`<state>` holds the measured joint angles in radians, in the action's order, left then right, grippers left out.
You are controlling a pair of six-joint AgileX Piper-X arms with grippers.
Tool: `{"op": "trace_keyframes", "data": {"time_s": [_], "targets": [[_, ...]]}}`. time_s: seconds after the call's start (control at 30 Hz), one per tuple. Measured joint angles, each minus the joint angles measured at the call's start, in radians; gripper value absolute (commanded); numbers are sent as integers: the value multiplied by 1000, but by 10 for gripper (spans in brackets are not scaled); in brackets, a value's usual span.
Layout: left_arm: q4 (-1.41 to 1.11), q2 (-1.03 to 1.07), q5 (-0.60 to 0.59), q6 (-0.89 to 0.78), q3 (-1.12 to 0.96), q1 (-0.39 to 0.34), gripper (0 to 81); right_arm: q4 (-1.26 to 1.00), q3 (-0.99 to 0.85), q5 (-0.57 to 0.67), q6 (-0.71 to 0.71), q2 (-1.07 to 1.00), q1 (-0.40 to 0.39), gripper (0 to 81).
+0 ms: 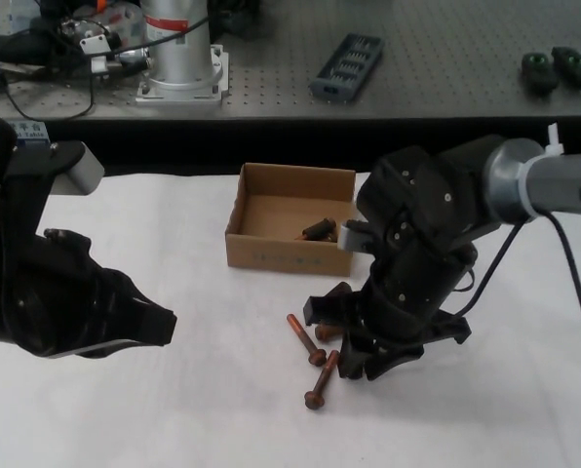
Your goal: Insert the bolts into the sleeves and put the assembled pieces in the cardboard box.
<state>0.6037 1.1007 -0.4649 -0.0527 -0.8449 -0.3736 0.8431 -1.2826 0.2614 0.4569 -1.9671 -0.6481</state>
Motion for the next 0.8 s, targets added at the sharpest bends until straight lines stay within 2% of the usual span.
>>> {"op": "trace_keyframes", "data": {"time_s": [0.73,0.8], "targets": [[0,0,5,1,0,0,6,-14,-2,-39,0,-11,-1,252],[0,0,5,9,0,0,6,-14,-3,-47,0,-11,-1,232]]}}
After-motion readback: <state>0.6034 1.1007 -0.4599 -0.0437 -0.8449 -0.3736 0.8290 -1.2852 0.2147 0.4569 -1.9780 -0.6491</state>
